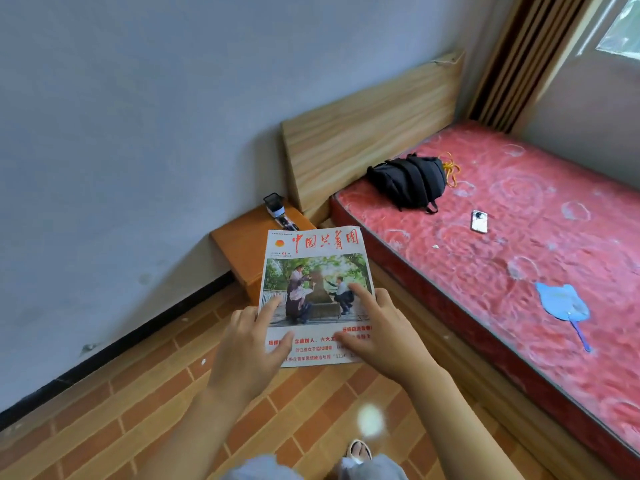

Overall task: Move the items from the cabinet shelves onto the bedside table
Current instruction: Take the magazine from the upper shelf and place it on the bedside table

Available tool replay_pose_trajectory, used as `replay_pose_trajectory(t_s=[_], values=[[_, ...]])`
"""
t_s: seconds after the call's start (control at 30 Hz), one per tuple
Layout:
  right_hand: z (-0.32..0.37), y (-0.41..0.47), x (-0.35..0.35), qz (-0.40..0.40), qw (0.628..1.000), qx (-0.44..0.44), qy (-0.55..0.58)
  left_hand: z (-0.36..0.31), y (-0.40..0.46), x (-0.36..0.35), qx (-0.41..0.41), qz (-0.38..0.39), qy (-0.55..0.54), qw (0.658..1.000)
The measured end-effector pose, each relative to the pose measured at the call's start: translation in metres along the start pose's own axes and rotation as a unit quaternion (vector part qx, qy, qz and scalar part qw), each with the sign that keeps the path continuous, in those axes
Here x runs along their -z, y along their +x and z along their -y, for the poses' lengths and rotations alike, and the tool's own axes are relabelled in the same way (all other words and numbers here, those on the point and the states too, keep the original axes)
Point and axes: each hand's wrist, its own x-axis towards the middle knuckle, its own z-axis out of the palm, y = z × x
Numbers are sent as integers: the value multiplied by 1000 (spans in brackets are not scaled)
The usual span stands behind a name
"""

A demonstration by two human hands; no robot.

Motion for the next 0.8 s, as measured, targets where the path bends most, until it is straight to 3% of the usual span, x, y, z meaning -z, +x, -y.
replay_pose_trajectory(t_s=[0.37,0.8], values=[[48,151,-38,110,989,94,-3,79,53,8,147,-43,-5,988],[175,362,-121,162,981,92,-51,273,189,54,173,-53,-29,983]])
